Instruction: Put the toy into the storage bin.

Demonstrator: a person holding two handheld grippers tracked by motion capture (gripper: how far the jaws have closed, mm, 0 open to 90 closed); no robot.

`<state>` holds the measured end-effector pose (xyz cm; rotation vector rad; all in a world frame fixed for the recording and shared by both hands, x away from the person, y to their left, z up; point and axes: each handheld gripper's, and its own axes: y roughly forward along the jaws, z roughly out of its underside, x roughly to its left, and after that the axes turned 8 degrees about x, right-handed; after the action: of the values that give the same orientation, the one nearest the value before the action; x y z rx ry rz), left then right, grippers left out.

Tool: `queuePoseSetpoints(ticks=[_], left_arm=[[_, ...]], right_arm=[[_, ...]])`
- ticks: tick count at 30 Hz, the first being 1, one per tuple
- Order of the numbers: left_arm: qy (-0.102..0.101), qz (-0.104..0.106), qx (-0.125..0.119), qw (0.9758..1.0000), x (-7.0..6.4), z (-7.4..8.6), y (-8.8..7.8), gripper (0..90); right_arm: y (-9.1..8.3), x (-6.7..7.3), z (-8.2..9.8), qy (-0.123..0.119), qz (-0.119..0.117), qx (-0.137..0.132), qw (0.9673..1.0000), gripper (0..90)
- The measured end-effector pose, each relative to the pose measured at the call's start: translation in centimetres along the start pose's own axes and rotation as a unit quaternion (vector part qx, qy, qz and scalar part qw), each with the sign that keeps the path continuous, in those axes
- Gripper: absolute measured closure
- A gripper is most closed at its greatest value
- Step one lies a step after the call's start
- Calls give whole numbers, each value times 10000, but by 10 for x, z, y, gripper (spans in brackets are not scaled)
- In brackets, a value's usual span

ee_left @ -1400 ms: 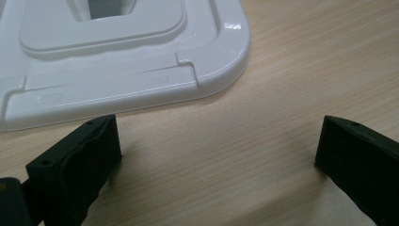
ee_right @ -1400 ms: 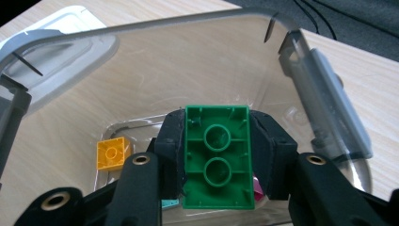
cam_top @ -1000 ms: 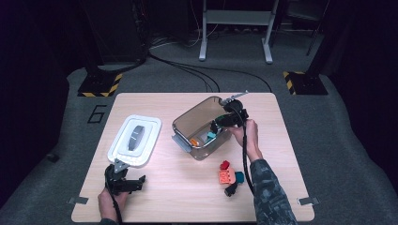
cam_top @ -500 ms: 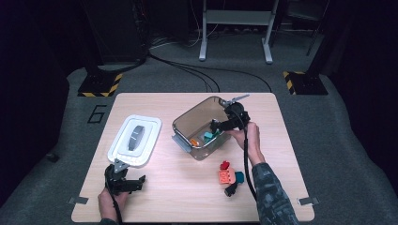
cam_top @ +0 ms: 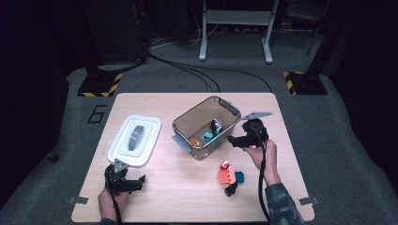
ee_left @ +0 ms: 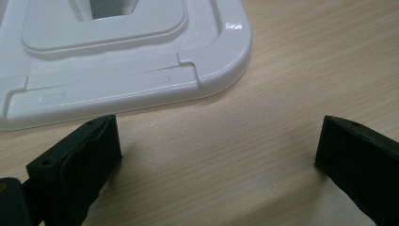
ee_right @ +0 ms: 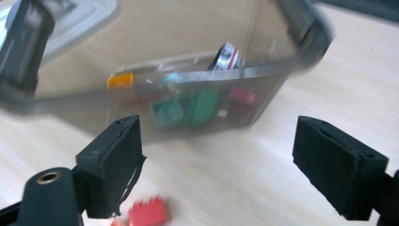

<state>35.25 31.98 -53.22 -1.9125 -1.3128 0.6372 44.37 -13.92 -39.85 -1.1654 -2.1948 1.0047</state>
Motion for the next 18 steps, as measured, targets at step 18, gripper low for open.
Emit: queuePoseSetpoints(ticks=[18], left_arm=[[0, -2, -1, 10000, 0, 0, 0, 5]], right_arm=[[58, 37, 60, -401, -405, 750, 9956, 337]])
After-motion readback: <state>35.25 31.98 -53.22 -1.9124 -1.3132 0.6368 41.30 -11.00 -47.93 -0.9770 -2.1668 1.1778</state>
